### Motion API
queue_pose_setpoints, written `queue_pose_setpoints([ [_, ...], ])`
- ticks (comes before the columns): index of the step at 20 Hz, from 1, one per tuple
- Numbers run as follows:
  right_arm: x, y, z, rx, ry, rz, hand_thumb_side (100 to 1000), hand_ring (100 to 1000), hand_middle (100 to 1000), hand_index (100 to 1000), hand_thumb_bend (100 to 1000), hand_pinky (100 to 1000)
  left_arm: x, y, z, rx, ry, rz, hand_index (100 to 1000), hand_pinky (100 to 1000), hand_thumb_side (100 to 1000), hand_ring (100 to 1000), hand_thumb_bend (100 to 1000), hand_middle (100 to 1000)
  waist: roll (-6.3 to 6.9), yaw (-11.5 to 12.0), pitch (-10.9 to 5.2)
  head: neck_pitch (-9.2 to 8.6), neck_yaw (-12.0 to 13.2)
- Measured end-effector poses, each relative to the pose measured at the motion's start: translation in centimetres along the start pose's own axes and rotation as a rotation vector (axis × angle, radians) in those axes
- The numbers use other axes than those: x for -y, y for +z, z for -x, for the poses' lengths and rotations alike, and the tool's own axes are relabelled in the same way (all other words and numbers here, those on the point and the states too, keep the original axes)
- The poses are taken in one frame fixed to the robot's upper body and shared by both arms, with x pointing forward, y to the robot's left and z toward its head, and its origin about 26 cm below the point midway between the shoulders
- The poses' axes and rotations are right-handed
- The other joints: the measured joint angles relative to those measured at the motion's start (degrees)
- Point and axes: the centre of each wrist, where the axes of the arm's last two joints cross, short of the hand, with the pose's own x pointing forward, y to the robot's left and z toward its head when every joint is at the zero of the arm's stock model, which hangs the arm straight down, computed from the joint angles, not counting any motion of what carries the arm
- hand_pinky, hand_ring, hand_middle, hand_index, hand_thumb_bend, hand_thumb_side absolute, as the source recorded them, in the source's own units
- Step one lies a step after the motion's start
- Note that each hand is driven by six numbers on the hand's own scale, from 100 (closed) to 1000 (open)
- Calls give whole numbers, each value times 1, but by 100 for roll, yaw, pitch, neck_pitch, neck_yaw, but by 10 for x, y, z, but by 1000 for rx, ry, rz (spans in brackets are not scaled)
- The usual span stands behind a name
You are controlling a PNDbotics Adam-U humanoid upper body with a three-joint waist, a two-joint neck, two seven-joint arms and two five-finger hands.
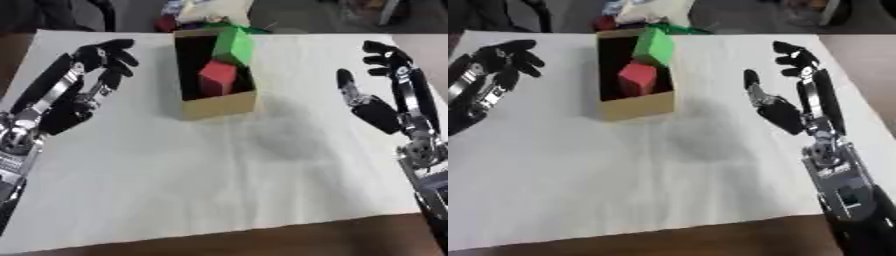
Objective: Pick up objects on the table and place them in the box.
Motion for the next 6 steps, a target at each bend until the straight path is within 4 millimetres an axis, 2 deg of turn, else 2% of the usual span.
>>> queue_pose_setpoints([
  [6, -1, 9, 4, -23, -37, 17, 564, 806, 820, 901, 256, 747, 8, 4, 1, -19, 44, -32, 950, 728, 1000, 658, 100, 685, -1, -16, 25, 64, 4],
])
